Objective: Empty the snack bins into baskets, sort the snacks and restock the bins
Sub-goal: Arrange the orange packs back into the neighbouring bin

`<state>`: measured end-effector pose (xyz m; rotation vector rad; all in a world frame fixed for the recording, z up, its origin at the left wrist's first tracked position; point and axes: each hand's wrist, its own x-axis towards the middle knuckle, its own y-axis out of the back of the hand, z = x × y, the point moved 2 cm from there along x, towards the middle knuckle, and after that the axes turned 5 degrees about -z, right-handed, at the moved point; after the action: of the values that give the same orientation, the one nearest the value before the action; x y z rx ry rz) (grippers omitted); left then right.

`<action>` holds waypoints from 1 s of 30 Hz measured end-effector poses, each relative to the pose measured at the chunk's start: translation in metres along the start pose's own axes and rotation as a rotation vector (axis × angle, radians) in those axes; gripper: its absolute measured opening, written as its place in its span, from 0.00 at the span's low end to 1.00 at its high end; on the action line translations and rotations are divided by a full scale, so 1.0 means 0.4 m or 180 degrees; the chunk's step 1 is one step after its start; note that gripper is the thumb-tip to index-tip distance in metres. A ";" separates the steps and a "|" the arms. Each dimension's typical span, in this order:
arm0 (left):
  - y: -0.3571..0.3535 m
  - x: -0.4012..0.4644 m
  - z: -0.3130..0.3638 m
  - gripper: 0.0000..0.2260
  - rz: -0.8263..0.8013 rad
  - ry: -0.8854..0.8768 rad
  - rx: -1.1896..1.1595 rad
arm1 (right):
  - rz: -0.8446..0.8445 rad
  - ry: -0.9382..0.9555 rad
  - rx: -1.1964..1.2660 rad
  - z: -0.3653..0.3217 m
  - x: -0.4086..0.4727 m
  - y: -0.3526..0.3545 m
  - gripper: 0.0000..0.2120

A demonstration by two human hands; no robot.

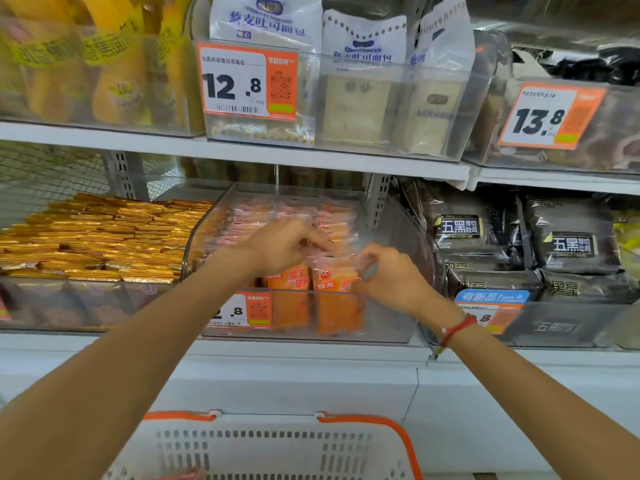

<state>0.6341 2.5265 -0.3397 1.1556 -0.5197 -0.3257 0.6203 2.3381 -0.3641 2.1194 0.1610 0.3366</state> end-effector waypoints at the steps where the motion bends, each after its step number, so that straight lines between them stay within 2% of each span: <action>1: 0.004 0.003 0.003 0.13 -0.0088 -0.0076 0.0060 | 0.0045 -0.0054 -0.0250 -0.008 0.001 0.005 0.24; 4: 0.002 0.015 0.019 0.13 -0.0217 -0.0193 0.0309 | -0.0268 -0.0051 -0.0151 -0.035 0.011 0.017 0.39; 6: -0.005 0.015 0.025 0.14 -0.0102 -0.0119 0.0487 | -0.0617 0.0016 -0.0298 -0.043 0.023 0.011 0.36; 9: -0.006 -0.020 0.016 0.15 0.0625 0.0234 0.0863 | -0.0664 0.0092 -0.0619 -0.025 0.036 0.000 0.26; 11: -0.009 -0.063 -0.005 0.18 0.0832 0.0621 0.0981 | -0.0793 0.0115 -0.0450 -0.006 0.043 -0.009 0.28; 14: -0.005 -0.103 -0.035 0.20 0.0222 0.0839 0.1313 | -0.0785 0.0284 -0.0335 -0.001 0.046 -0.013 0.30; 18: 0.013 -0.098 -0.038 0.13 -0.0117 0.0468 0.1403 | -0.0458 0.0428 -0.0245 -0.001 0.045 -0.026 0.24; 24: 0.032 -0.110 -0.067 0.09 -0.0178 0.0119 0.1443 | -0.0029 0.0741 0.0044 -0.031 0.027 -0.025 0.17; 28: 0.025 -0.121 -0.069 0.09 -0.0077 -0.0051 0.1748 | 0.0101 0.0479 0.0139 -0.038 0.017 -0.061 0.16; 30: 0.016 -0.123 -0.062 0.07 -0.0065 -0.0072 0.1772 | -0.0064 0.0292 -0.0055 -0.037 0.012 -0.064 0.17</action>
<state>0.6064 2.5729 -0.3520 1.6972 -0.6403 -0.2151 0.6210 2.3649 -0.3773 2.0849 0.2318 0.4220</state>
